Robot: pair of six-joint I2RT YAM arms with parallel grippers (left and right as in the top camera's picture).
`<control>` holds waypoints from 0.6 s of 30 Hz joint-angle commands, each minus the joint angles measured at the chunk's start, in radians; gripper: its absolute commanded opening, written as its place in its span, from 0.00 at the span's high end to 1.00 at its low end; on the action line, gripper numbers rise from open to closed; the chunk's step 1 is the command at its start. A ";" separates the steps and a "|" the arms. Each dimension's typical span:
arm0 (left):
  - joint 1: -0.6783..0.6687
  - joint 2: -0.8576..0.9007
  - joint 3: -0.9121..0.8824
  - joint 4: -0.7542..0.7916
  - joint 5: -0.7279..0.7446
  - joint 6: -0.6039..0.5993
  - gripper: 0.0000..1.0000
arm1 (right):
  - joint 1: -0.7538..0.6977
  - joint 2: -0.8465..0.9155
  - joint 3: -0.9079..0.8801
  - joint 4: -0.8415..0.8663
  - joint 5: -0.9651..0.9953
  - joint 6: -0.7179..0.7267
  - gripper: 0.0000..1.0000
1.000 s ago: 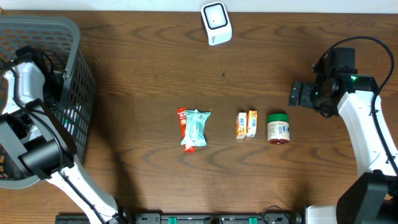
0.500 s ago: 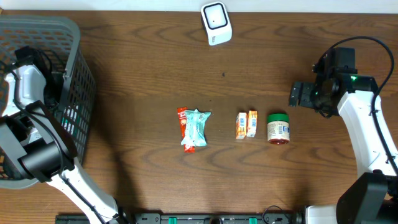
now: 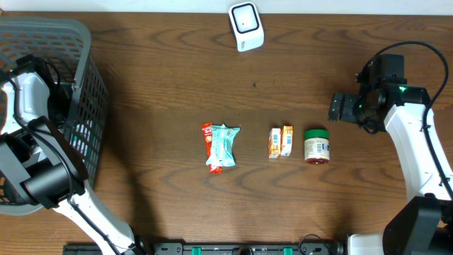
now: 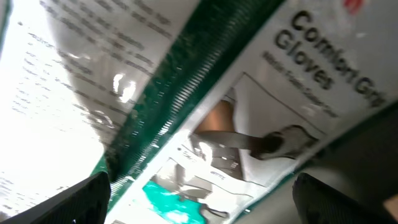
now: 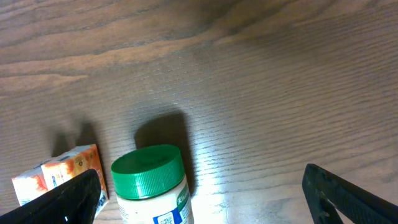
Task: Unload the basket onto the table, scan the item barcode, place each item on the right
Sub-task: 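Grasp the green-and-white gloves pack with the left gripper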
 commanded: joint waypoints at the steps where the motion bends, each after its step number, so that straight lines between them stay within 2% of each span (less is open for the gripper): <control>1: -0.002 -0.021 -0.030 0.013 -0.081 0.010 0.06 | -0.002 -0.017 0.014 0.000 0.006 -0.004 0.01; 11: 0.007 -0.019 -0.196 0.208 -0.114 0.002 0.07 | -0.002 -0.017 0.014 0.000 0.006 -0.004 0.01; 13: 0.021 -0.020 -0.185 0.207 -0.152 -0.053 0.07 | -0.002 -0.017 0.014 0.000 0.006 -0.004 0.01; 18: 0.078 -0.028 -0.164 0.205 -0.130 -0.150 0.07 | -0.002 -0.017 0.014 0.000 0.006 -0.004 0.01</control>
